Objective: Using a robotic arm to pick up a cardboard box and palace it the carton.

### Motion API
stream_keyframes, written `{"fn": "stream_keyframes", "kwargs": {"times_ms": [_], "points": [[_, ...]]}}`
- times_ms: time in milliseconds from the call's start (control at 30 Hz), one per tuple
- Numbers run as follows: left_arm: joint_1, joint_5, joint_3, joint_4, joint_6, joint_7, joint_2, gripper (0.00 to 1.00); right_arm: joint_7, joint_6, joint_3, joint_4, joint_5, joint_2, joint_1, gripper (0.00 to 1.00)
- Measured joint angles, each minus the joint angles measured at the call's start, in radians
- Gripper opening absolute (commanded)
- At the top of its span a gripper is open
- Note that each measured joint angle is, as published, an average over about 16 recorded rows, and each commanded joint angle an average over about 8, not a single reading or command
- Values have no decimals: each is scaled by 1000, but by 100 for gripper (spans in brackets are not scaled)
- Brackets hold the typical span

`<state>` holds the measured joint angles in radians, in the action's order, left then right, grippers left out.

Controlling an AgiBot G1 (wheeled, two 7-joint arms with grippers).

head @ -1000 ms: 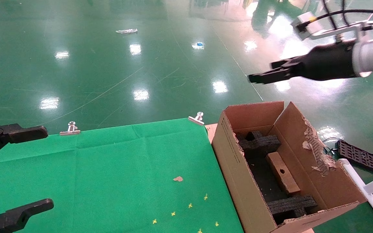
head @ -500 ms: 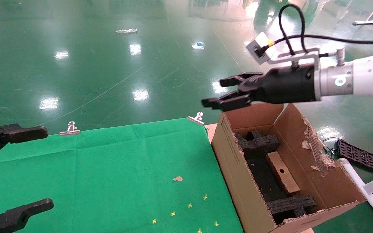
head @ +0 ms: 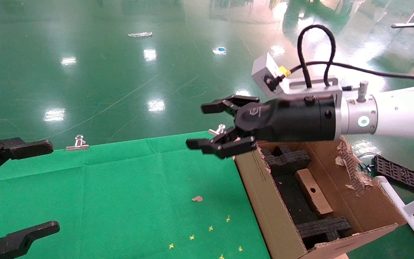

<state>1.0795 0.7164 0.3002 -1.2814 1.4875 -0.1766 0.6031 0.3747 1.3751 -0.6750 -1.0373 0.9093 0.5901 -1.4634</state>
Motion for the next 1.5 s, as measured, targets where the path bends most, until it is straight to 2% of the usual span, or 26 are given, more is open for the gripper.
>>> {"fn": "stream_keyframes", "kwargs": {"times_ms": [533,733,1000,1500], "points": [[0,-1,1,0,0,0,0,100,-145,93,306,-191,-138,16,301,100],[0,-1,1,0,-1,1,0,100,-181,118,387,-242,-176,20,382,100],[0,-1,1,0,-1,1,-1,100,-195,129,423,-263,-193,22,417,100],[0,-1,1,0,-1,1,-1,100,-188,122,402,-251,-183,22,396,100]]}}
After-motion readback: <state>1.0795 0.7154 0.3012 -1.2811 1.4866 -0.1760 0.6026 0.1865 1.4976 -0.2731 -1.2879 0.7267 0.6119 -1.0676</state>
